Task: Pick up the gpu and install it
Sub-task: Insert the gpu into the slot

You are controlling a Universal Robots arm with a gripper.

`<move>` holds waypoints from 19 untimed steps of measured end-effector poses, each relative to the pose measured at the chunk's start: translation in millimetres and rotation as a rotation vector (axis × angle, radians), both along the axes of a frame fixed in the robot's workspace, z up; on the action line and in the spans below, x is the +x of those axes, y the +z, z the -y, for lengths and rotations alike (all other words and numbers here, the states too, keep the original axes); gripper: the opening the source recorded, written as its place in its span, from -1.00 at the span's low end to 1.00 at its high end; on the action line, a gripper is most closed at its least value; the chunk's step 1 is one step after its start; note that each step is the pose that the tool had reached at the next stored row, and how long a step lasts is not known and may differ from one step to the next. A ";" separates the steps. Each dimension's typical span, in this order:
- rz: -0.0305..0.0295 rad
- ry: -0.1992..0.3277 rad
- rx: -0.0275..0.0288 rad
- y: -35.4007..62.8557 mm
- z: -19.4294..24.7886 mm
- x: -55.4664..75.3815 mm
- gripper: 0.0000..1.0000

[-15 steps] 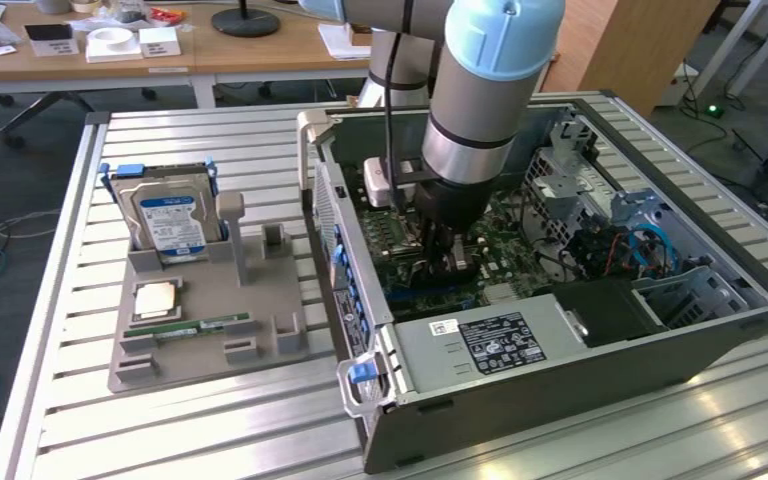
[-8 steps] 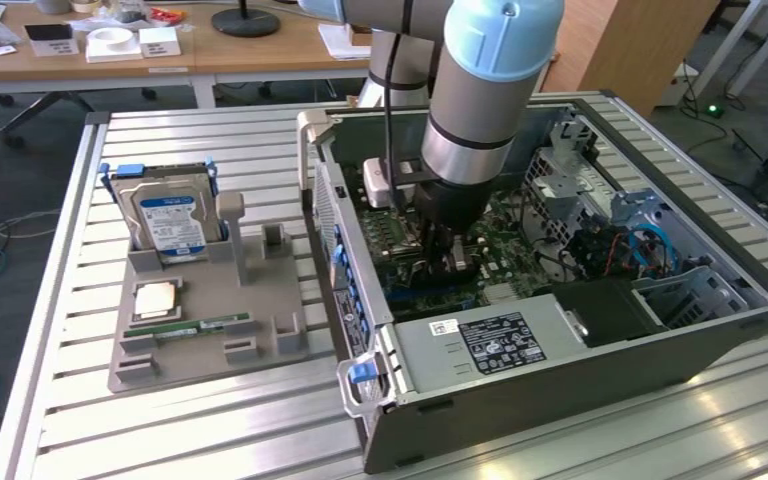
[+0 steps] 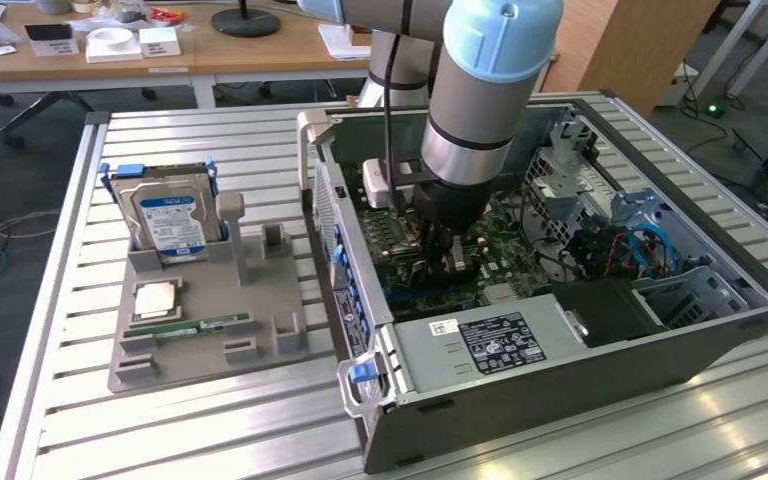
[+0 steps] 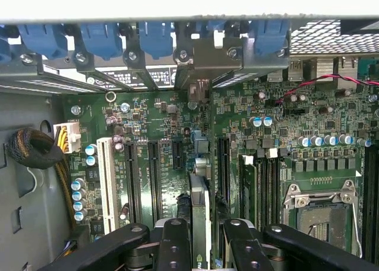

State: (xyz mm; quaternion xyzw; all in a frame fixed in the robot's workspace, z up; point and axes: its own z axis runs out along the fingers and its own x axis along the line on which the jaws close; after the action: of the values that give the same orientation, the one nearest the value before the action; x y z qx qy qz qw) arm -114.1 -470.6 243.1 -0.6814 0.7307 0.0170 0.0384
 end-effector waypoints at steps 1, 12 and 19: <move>0.0000 0.000 0.0000 0.0 0.0 0.0 -0.47; 0.0001 0.000 0.0000 -1.0 0.0 -0.4 -0.47; 0.0000 0.000 0.0000 -1.0 0.0 -0.5 -0.47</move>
State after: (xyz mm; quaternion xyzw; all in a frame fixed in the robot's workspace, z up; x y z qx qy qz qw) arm -114.6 -470.6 242.1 -0.6814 0.7307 0.0170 0.0384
